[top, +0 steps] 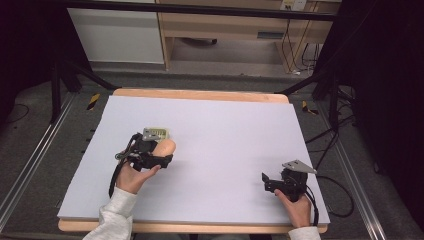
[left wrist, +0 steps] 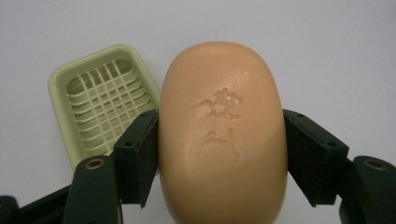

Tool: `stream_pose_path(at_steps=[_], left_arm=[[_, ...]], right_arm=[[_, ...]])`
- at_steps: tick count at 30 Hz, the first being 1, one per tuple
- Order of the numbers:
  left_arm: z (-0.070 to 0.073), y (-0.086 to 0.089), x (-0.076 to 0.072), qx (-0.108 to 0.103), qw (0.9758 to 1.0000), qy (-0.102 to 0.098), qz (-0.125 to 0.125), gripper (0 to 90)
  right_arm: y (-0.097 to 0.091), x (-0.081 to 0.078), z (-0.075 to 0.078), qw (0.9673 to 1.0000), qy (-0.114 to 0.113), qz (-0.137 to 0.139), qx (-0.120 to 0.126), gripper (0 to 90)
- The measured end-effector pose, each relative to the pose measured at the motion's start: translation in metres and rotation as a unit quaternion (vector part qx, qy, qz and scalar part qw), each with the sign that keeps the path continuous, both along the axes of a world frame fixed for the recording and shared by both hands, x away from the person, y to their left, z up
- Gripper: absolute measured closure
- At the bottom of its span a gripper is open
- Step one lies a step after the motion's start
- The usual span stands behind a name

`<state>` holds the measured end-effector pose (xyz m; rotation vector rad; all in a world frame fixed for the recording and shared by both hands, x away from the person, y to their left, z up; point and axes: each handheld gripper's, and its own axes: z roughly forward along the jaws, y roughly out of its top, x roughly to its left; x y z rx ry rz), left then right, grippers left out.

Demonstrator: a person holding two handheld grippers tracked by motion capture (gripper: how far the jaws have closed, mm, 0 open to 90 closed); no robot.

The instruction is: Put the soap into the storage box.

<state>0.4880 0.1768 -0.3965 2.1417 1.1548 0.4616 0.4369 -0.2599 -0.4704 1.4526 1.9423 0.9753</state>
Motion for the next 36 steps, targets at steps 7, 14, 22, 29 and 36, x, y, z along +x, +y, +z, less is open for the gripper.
stream_pose_path(at_steps=[7,14,22,29,36], left_arm=[[0.0,0.003,0.002,-0.002,0.9999,-0.003,0.011,31.9],[0.0,0.008,0.008,-0.002,0.9997,-0.006,0.025,31.9],[-0.001,0.013,0.016,-0.003,0.9992,-0.007,0.04,31.9],[-0.003,0.015,0.023,-0.005,0.9988,-0.007,0.049,31.9],[-0.005,0.016,0.029,-0.006,0.9983,-0.006,0.058,31.9]], right_arm=[[0.0,0.0,0.0,1.0,0.0,0.0,0.0,3.8],[0.001,0.0,0.0,1.0,0.001,0.0,0.001,3.8],[0.001,0.001,0.0,1.0,0.0,0.001,-0.001,3.8],[0.001,0.001,0.0,1.0,0.0,0.001,-0.002,3.8],[0.001,0.001,0.0,1.0,0.0,0.002,-0.003,3.8]])
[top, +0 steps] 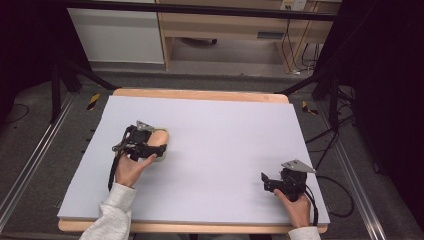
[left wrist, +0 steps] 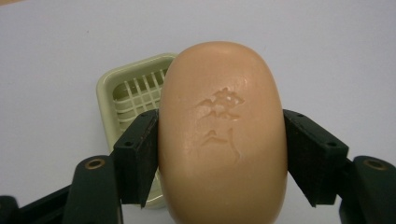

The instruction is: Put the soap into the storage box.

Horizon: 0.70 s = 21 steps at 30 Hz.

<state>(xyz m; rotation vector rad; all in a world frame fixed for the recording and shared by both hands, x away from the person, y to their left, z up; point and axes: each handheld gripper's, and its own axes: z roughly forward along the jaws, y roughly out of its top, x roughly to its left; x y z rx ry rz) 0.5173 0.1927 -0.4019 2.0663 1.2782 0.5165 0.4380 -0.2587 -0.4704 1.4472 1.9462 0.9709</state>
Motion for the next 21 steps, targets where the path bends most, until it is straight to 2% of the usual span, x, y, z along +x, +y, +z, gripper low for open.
stream_pose_path(at_steps=[4,9,21], left_arm=[[-0.001,0.0,0.002,0.006,1.0,-0.003,0.001,31.9],[-0.002,0.001,0.006,0.001,0.9999,-0.006,0.011,31.9],[-0.008,0.005,0.017,0.006,0.9997,-0.002,0.022,31.9]], right_arm=[[0.0,0.0,0.0,1.0,-0.001,0.0,-0.001,3.7],[0.0,0.0,0.0,1.0,0.0,-0.001,0.001,3.8],[0.0,0.001,-0.001,1.0,-0.001,-0.002,-0.002,3.8]])
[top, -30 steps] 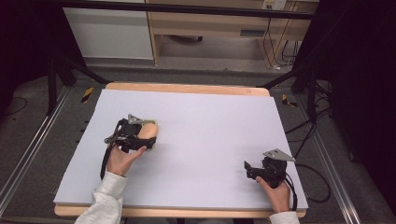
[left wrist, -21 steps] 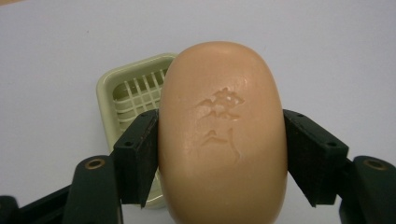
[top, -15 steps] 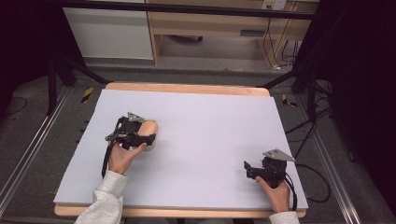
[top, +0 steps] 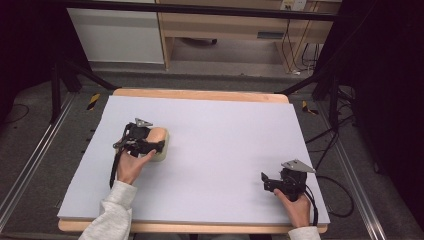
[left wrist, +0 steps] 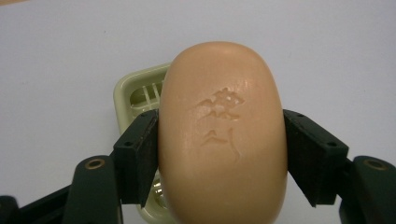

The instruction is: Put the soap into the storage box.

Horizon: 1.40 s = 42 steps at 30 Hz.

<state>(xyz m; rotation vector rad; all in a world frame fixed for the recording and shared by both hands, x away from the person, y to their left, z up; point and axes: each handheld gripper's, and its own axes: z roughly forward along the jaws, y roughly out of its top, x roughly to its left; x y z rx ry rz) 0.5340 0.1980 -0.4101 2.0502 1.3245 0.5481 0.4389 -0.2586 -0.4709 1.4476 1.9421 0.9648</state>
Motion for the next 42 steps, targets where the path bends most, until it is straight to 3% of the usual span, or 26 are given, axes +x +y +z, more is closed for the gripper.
stream_pose_path(at_steps=[11,42], left_arm=[[-0.008,-0.001,0.01,0.001,1.0,0.004,0.009,31.9],[-0.026,0.006,0.022,0.01,0.9993,0.025,0.026,31.9]], right_arm=[[0.0,0.0,0.0,1.0,0.002,-0.001,0.0,3.8],[0.001,0.0,-0.001,1.0,0.003,0.0,0.0,3.8]])
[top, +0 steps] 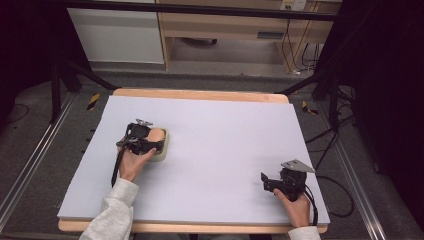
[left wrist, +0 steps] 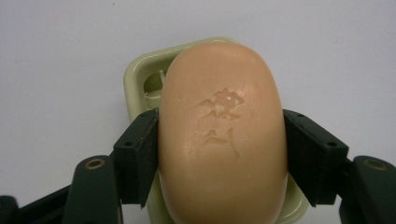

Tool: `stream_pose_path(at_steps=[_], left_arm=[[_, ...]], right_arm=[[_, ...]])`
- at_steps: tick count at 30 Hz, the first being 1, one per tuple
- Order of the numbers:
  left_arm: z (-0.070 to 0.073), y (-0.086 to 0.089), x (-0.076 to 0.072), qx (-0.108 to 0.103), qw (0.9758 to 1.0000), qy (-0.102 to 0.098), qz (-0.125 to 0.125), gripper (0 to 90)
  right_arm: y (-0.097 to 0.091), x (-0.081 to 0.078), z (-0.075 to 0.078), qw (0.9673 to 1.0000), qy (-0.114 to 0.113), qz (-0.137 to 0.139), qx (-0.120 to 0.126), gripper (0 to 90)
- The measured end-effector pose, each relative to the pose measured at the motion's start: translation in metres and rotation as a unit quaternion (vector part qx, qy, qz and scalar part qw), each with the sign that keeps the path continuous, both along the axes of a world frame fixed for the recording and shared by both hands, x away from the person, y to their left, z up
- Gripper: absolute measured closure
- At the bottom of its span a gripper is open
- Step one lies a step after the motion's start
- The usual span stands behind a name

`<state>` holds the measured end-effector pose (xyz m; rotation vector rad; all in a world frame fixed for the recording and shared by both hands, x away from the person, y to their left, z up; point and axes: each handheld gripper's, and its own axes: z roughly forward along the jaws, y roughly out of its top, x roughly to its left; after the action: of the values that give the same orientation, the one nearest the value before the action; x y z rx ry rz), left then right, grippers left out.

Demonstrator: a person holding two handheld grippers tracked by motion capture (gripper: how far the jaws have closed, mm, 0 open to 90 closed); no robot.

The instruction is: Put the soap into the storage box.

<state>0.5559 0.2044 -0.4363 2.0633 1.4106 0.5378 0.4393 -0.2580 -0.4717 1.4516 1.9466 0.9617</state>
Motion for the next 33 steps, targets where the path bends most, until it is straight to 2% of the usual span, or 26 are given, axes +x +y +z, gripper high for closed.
stream_pose_path(at_steps=[17,33], left_arm=[[-0.0067,-0.0002,0.0036,0.0,1.0,0.008,0.005,31.9],[-0.0095,-0.0027,0.0046,0.004,1.0,0.006,0.005,31.8]], right_arm=[[0.0,0.0001,-0.0001,1.0,0.0,0.0,0.001,3.8],[0.0004,0.0003,-0.0003,1.0,0.0,0.001,0.0,3.8]])
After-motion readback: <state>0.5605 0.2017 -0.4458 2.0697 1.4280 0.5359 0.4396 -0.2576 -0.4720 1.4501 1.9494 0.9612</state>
